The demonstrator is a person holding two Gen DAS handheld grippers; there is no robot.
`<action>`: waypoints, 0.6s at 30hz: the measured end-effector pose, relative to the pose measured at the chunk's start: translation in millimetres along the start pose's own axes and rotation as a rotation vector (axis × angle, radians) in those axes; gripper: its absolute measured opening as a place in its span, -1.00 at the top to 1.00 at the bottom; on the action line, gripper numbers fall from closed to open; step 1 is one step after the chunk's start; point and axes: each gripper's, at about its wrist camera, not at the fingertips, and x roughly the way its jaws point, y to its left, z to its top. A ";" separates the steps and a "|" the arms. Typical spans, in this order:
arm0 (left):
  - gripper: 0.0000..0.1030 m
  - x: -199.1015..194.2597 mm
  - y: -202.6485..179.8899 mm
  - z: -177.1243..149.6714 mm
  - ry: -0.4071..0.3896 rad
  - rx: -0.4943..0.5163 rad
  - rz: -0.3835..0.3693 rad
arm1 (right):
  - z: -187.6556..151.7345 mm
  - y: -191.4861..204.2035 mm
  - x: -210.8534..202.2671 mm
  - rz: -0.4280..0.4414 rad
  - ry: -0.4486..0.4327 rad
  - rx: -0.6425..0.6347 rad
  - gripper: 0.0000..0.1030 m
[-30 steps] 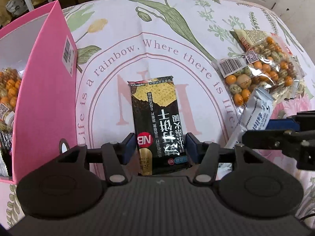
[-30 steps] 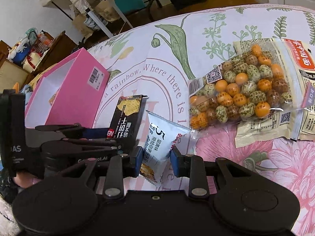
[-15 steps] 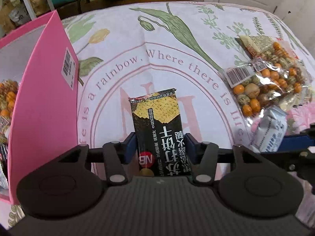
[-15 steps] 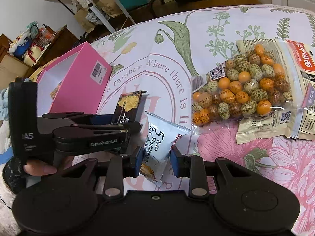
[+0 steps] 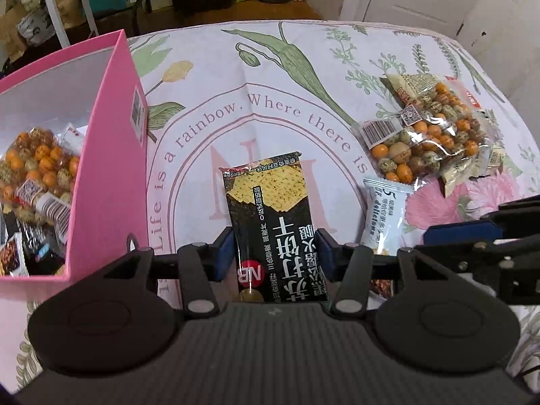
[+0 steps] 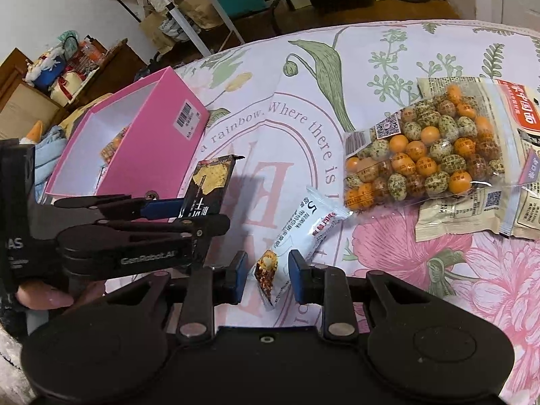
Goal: Organize snacks
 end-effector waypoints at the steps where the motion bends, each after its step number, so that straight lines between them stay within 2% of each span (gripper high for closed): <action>1: 0.04 -2.6 0.2 -1.1 -0.006 -0.004 0.001 | -0.4 -1.7 1.3 0.007 -0.004 0.010 0.38; 2: 0.04 -5.0 0.2 -2.0 -0.014 -0.006 0.004 | -1.1 -2.9 2.8 0.006 -0.013 0.021 0.38; 4: 0.04 -8.8 -0.4 -3.5 -0.029 -0.010 0.011 | -3.3 -5.3 9.5 -0.016 -0.023 0.038 0.21; 9: 0.04 -8.2 0.3 -3.9 -0.044 -0.025 0.019 | -9.1 -5.5 29.1 -0.031 -0.057 0.047 0.18; 12: 0.05 -6.0 2.3 -3.6 -0.041 -0.035 0.020 | -14.3 -2.3 42.7 -0.055 -0.111 0.035 0.03; 15: 0.05 -3.6 4.6 -4.2 -0.045 -0.035 0.058 | -24.0 7.5 52.1 -0.087 -0.157 -0.071 -0.06; 18: 0.05 -2.3 7.1 -3.9 -0.039 -0.043 0.058 | -31.9 22.8 55.4 -0.159 -0.170 -0.202 -0.01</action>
